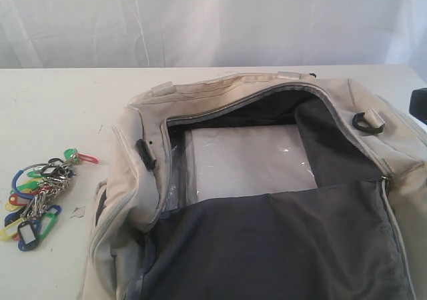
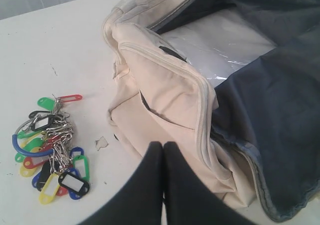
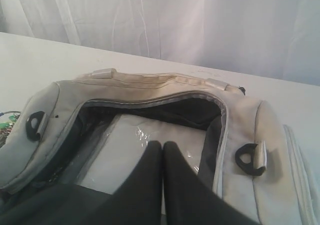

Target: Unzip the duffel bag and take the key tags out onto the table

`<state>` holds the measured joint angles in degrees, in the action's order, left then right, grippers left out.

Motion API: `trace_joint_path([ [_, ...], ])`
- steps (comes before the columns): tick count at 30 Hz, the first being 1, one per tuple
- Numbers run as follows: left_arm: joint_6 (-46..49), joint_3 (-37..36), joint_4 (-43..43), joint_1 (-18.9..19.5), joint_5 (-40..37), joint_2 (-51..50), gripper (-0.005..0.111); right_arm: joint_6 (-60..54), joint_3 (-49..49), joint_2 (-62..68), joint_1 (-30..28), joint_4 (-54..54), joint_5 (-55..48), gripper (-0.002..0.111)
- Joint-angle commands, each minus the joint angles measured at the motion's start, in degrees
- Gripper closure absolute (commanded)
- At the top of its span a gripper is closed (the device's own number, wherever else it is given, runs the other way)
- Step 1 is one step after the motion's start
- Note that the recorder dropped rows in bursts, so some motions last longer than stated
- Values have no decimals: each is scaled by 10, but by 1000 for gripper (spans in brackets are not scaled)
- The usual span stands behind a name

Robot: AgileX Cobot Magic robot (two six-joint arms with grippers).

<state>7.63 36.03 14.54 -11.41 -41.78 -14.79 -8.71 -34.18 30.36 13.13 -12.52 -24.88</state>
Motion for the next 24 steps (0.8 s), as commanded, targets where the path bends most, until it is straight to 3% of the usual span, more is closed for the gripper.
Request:
trace_joint_path([
  [1, -1, -4, 9, 1, 1, 5, 107, 0, 2, -3, 0, 6, 6, 108],
  [9, -1, -4, 9, 2, 2, 18, 107, 0, 2, -3, 0, 4, 6, 108],
  [24, -1, -20, 9, 79, 2, 148, 107, 0, 2, -3, 0, 4, 6, 108],
])
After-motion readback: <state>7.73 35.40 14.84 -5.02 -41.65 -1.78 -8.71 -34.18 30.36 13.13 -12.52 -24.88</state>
